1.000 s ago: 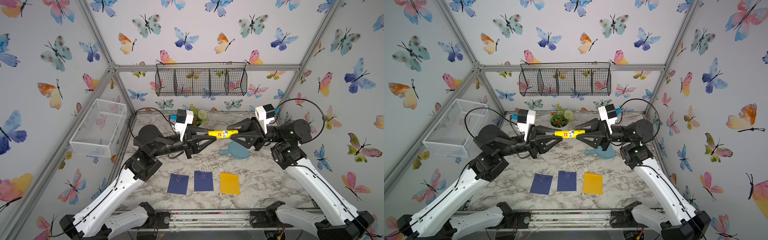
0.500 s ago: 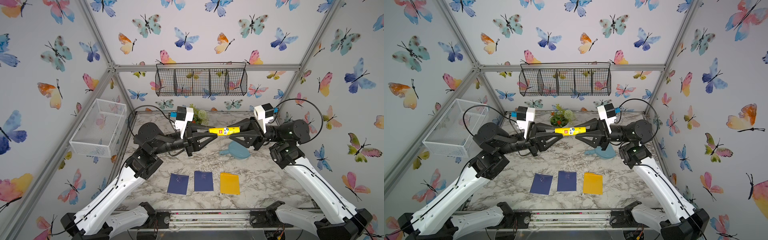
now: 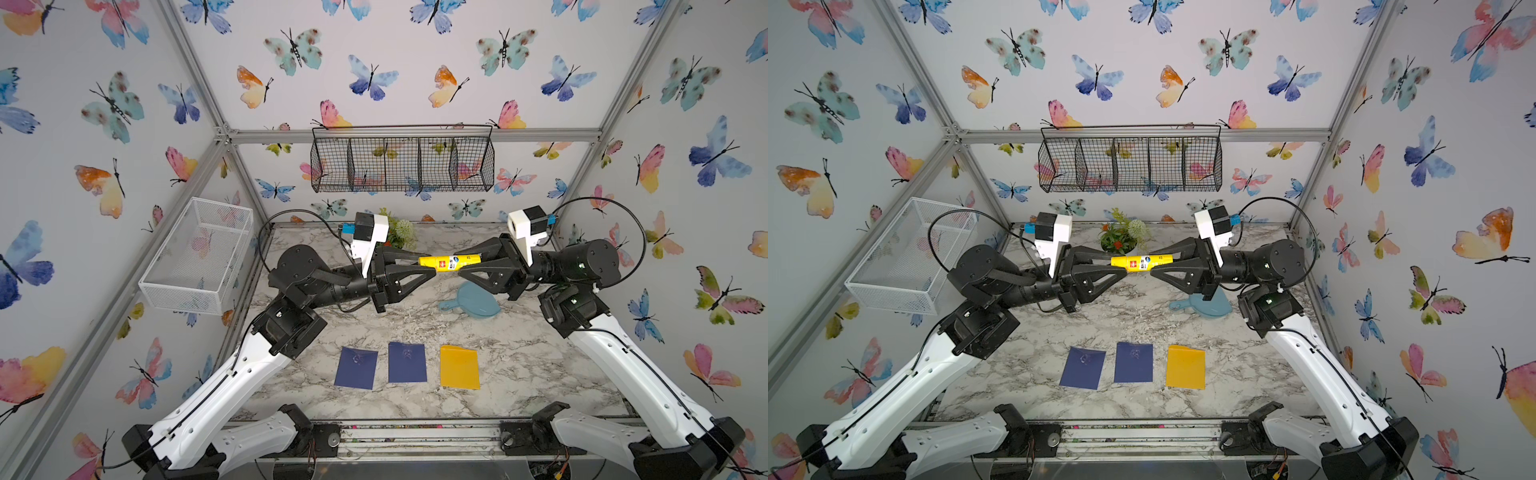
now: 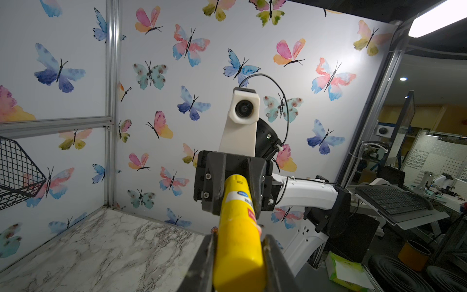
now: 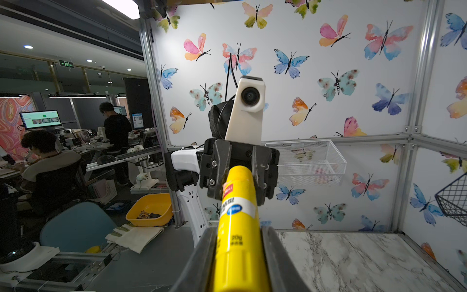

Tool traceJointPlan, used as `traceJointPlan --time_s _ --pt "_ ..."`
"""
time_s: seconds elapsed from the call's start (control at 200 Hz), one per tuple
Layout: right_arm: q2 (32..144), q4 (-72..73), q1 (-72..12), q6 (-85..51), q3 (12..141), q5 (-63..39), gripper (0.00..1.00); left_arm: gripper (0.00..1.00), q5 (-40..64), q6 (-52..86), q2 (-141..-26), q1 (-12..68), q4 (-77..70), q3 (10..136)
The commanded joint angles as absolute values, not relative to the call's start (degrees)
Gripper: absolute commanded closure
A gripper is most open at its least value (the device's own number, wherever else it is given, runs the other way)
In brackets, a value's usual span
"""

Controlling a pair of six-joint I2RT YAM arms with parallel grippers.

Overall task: Seal the envelope with a glue stick
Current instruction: Open the lid of the glue stick.

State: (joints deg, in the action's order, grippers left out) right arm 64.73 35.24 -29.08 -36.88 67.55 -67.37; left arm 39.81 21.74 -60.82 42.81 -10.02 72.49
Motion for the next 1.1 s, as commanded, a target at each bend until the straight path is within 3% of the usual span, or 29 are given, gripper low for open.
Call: traceJointPlan --time_s 0.0,0.255,1.096 --pt "64.5 37.3 -29.7 -37.6 67.7 -67.4 0.74 0.99 40.2 22.1 -60.8 42.7 -11.1 74.3" --pt "64.4 37.6 -30.0 -37.6 67.8 -67.6 0.98 0.99 40.1 21.8 -60.8 42.7 -10.2 74.5" --pt "60.5 31.9 -30.1 -30.7 68.2 -65.0 0.96 1.0 36.6 16.5 -54.3 42.7 -4.0 73.4"
